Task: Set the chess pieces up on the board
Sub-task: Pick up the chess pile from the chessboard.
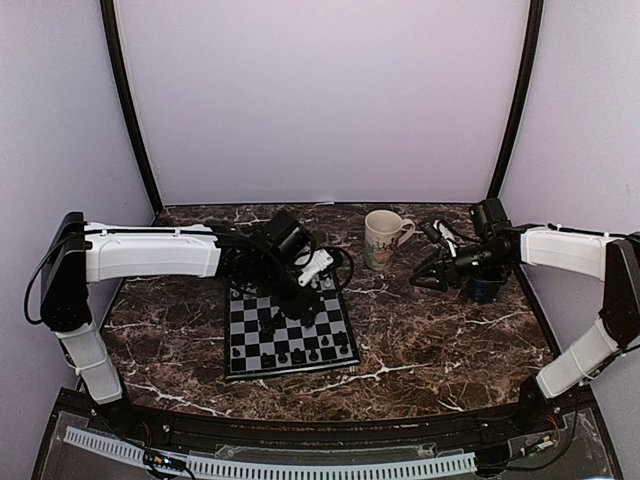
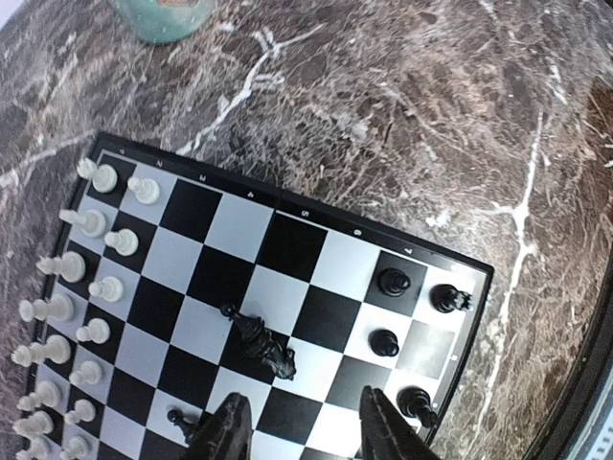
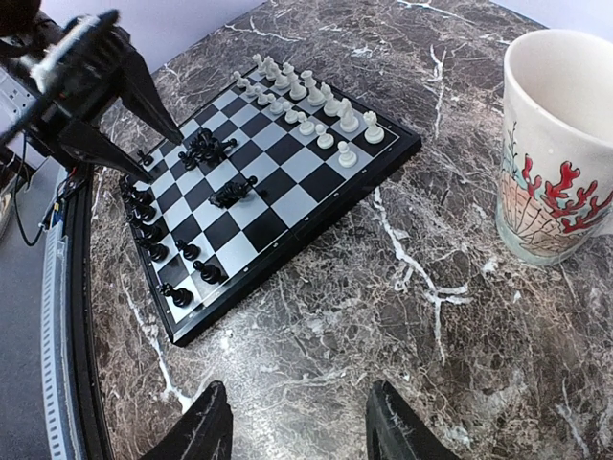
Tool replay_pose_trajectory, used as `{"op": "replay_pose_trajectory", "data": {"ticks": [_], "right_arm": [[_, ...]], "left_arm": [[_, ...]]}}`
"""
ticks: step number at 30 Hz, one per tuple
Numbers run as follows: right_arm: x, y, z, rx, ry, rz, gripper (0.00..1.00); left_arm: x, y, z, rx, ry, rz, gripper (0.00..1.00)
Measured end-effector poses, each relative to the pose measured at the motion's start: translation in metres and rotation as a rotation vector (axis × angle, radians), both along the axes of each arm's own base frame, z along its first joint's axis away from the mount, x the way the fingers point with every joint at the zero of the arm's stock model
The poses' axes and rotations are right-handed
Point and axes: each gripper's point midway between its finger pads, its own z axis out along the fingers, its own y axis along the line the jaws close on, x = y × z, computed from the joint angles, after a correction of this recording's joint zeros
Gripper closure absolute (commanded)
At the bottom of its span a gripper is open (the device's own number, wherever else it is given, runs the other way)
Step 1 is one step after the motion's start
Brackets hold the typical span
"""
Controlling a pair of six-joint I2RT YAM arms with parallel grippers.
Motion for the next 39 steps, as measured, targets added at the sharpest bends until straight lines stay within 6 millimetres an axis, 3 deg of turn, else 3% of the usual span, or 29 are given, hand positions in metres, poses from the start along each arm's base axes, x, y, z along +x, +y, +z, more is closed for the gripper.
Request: {"op": "replay_pose_trajectory", "data": {"ticks": [5, 7, 14, 24, 39], "right_arm": [[0.000, 0.000, 0.000, 0.001, -0.002, 0.002, 0.51], [0.000, 0.000, 0.000, 0.002, -0.004, 0.004, 0.51], [-0.001, 0.000, 0.001, 0.003, -0.003, 0.008, 0.51], [-0.001, 0.000, 0.001, 0.002, -0.010, 0.013, 0.51], [-0.002, 0.002, 0.003, 0.011, -0.010, 0.021, 0.52]], "left_arm": [[0.007, 0.005, -0.047, 0.075, 0.091, 0.146, 0.53], [0.009, 0.007, -0.056, 0.090, 0.106, 0.191, 0.52], [0.014, 0.009, -0.059, 0.077, 0.117, 0.276, 0.54], [0.017, 0.014, -0.078, 0.104, 0.150, 0.324, 0.66], [0.024, 0.013, -0.086, 0.082, 0.184, 0.332, 0.81]]}}
